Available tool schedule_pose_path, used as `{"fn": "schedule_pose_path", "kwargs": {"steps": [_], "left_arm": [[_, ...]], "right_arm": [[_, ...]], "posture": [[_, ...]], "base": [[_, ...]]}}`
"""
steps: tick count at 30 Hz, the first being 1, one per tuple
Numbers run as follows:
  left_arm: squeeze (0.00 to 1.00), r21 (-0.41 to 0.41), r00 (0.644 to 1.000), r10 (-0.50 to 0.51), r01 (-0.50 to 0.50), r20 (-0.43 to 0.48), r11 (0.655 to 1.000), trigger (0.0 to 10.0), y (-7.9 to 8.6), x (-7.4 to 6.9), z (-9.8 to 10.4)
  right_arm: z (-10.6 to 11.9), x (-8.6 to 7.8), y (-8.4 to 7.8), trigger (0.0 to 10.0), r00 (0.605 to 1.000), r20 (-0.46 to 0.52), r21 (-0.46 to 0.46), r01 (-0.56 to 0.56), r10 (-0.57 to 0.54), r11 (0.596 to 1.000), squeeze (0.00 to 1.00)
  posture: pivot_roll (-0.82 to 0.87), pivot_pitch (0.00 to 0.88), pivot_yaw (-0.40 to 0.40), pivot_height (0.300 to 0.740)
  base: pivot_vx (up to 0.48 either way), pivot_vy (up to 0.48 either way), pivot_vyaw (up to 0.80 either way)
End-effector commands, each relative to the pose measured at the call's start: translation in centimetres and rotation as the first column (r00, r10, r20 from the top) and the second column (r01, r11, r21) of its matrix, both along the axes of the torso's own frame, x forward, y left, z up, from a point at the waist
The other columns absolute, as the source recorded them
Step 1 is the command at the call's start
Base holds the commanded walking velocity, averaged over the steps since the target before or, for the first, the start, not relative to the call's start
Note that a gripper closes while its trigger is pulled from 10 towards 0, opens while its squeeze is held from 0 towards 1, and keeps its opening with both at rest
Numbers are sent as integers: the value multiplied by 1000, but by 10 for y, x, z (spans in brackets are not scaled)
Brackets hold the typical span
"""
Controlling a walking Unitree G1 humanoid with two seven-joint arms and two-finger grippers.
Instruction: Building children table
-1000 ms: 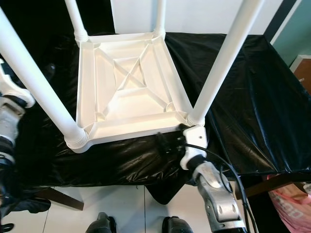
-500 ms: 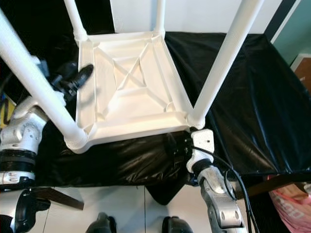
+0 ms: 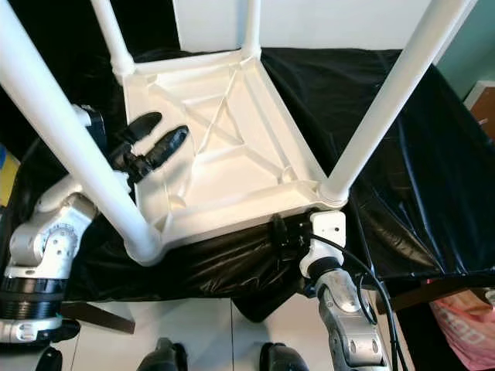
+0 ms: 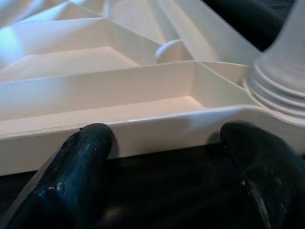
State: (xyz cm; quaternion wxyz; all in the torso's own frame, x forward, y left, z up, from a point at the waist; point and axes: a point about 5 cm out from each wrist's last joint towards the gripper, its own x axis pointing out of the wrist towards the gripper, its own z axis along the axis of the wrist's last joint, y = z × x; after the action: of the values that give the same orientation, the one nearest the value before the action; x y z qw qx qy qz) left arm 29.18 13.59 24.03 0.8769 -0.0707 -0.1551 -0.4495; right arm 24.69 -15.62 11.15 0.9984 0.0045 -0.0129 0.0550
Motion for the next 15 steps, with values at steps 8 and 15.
{"fn": "schedule_pose_path", "kwargs": {"steps": [8, 15], "left_arm": [[0, -46, 997, -82, 82, -2, 996, 10000, -29, -25, 4], [0, -49, 997, -83, 83, -7, 995, 10000, -33, -28, 5]], "right_arm": [[-5, 2, -8, 10000, 994, 3, -9, 108, -108, 994, 0], [3, 0, -19, 10000, 966, 75, -41, 251, -247, 967, 0]], "posture": [[-55, 148, 15, 740], [-46, 153, 8, 740]], "base": [[0, 0, 0], [0, 0, 0]]}}
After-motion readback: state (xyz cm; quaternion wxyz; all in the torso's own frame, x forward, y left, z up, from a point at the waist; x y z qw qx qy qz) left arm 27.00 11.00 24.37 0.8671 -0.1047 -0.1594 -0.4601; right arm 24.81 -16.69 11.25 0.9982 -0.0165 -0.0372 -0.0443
